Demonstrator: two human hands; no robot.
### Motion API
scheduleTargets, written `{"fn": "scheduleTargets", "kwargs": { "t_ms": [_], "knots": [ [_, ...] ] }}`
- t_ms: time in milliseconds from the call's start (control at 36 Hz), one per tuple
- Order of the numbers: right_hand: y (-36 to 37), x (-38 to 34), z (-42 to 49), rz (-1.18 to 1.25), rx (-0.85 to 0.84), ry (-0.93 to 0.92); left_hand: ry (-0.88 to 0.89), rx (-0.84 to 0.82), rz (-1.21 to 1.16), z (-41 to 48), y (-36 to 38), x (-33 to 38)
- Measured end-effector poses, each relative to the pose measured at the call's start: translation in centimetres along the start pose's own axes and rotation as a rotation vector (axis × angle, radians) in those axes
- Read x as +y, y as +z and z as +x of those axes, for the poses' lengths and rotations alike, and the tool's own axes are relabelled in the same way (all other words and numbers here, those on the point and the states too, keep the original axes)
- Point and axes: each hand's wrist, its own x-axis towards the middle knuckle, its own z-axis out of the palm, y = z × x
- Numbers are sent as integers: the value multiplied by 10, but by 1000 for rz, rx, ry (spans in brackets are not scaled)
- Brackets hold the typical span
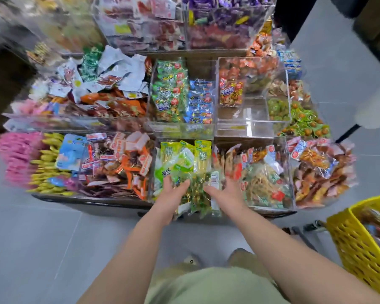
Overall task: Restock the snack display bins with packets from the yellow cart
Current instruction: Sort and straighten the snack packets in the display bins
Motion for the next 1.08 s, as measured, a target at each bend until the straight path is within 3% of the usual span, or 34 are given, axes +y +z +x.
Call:
{"fn": "scheduleTargets", "kwargs": {
  "t_ms": [139,250,389,528,694,833,917,1083],
  "knots": [
    [17,-36,2,-178,-82,-183,-3,-49,19,8,4,20],
    [19,-54,14,-237,-197,-381,-65,-33,-154,24,6,33],
    [4,-74,42,-199,-354,-431,-100,-26,-432,41,-2,47],
    [-11,-88,73,-102,-319,-472,-64,39,-574,58,-8,66],
    [-25,-96,100,271,-214,-294,-92,72,-647,71,-25,82],
    [-37,-106,117,594,-175,22,-65,30,-782,76,-47,92],
    [-40,-112,124,823,-182,122,-37,6,-837,78,-60,97],
    [-36,-117,136,905,-175,159,4,17,-828,90,-82,113]
  ]
}}
